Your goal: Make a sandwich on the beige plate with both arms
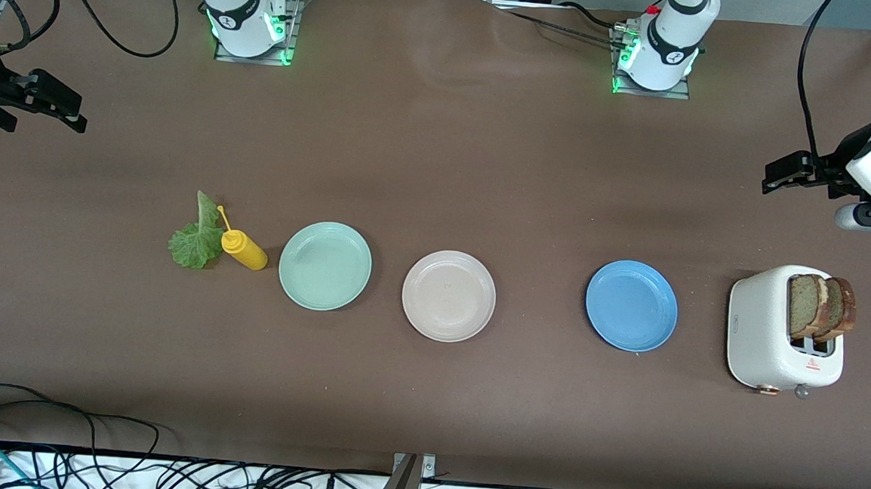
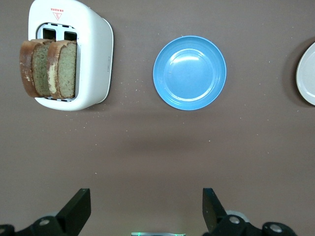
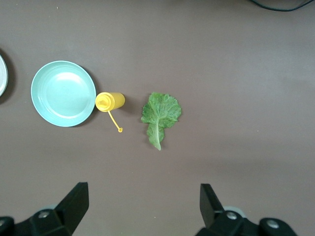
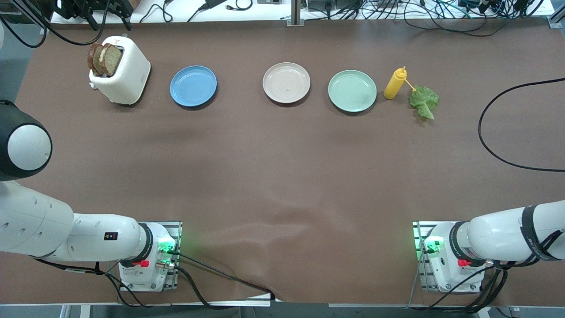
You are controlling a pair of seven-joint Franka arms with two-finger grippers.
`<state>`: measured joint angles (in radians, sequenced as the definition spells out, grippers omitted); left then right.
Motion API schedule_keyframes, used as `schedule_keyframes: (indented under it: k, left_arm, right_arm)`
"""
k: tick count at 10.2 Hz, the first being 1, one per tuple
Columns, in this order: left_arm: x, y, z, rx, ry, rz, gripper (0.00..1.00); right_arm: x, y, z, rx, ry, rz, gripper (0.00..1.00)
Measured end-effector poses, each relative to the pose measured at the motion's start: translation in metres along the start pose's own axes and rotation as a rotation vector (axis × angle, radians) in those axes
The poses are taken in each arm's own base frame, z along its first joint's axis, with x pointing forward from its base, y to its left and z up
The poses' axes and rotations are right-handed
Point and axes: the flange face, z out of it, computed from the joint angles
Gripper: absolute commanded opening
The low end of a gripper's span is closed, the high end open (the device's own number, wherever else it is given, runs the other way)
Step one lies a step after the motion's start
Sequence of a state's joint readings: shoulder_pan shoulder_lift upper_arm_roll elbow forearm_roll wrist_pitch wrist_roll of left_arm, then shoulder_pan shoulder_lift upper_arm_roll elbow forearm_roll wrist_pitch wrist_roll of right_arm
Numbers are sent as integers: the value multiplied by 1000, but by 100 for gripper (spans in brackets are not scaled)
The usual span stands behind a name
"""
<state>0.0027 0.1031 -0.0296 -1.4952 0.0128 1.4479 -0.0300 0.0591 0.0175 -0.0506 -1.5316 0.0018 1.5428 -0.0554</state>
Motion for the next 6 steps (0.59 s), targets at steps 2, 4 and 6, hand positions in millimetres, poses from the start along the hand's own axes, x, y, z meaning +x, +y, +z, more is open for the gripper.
schedule_keyframes:
  k: [2, 4, 6]
  left_arm:
    - [1, 1, 1, 0, -1, 1, 100]
    - [3, 0, 4, 0, -8, 1, 100]
    - [5, 0, 7, 0, -12, 0, 100]
  right_arm:
    - [0, 0, 0, 0, 0, 0, 100]
    - [0, 0, 0, 0, -1, 0, 100]
    - [0, 0, 0, 0, -1, 0, 100]
